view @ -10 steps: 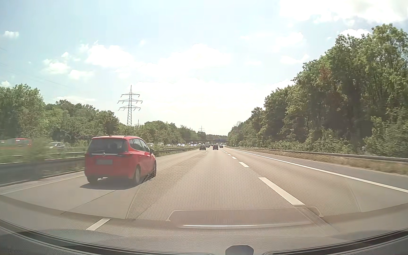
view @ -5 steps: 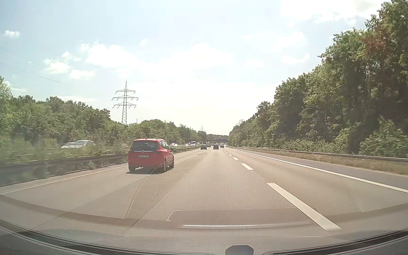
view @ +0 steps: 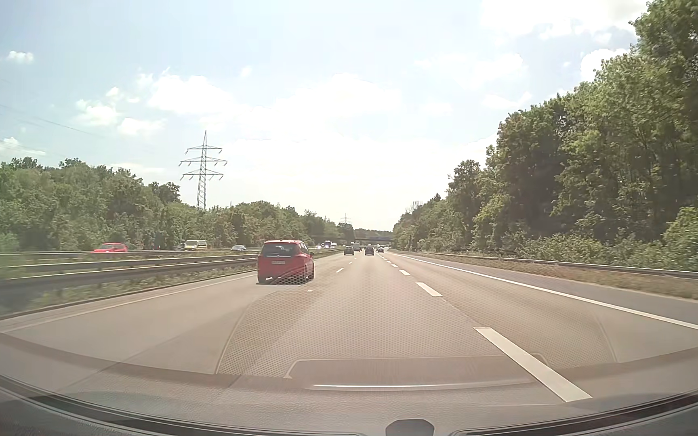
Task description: Follow the waypoints while adhering to traffic rules and regulations
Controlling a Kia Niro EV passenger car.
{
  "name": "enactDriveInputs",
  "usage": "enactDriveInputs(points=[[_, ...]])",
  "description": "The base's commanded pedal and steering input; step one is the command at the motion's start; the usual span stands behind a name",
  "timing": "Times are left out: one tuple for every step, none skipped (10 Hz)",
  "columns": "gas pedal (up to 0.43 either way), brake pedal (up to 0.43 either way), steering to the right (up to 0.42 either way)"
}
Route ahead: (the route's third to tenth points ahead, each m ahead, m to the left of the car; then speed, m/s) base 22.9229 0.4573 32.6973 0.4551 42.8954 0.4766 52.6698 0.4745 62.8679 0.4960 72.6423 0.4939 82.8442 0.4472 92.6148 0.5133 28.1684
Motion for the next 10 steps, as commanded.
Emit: enactDriveInputs(points=[[0.189,0.03,0.001],[0.189,0.03,0.001],[0.177,0.03,0.001],[0.177,0.03,0.001],[0.177,0.03,0.001],[0.177,0.03,0.0],[0.177,0.03,0.0],[0.177,0.03,0.0],[0.177,0.03,0.0],[0.177,0.03,0.0]])
